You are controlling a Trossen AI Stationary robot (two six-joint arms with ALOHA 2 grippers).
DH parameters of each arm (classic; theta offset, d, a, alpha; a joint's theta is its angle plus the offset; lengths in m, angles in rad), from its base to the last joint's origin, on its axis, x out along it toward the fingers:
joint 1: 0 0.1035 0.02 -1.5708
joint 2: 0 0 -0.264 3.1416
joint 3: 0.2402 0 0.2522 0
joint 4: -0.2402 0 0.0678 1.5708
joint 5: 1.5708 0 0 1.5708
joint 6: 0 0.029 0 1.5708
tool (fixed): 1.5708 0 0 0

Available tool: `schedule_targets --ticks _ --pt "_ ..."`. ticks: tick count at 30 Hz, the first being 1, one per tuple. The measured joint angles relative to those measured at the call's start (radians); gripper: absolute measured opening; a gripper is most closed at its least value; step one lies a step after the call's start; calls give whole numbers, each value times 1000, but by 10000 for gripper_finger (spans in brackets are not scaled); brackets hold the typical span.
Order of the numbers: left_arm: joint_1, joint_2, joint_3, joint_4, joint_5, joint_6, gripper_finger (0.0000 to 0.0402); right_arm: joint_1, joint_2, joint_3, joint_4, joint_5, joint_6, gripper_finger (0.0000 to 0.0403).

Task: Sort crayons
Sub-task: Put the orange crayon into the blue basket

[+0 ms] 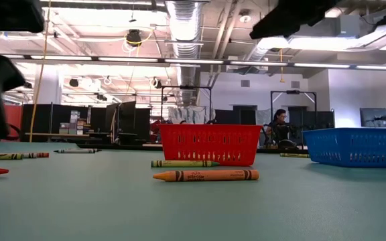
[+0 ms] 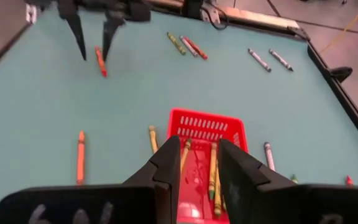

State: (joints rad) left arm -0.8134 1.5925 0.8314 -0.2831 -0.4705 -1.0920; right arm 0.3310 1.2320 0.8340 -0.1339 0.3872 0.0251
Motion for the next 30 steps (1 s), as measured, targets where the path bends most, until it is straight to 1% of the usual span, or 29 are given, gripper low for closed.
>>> schedule_targets --ticks 4,7,10,13,16,21,22,26,28,30 --pt "-31 43 0 -4 -9 -45 135 3 0 0 -19 0 1 101" --pt "-33 112 0 -8 22 -49 135 11 0 0 -20 0 1 101" --pt "-33 165 5 -10 29 -50 134 18 0 0 -24 1 1 101" --pt "-38 190 10 -26 13 -68 123 30 0 0 -24 1 3 101" --pt "-50 192 17 -82 -11 -83 93 37 0 0 -25 1 3 101" --pt "-49 159 26 -169 -23 -124 17 42 0 0 -37 2 33 101" --pt "-46 152 26 -172 -20 -125 11 43 0 0 -41 1 44 101" --pt "-23 122 23 -160 -34 -87 12 69 0 0 -59 -1 80 101" --pt "1 99 20 -150 -63 -42 12 90 0 0 -79 -4 92 101" --pt "31 80 21 -95 -108 30 12 112 0 0 -99 -3 123 101"
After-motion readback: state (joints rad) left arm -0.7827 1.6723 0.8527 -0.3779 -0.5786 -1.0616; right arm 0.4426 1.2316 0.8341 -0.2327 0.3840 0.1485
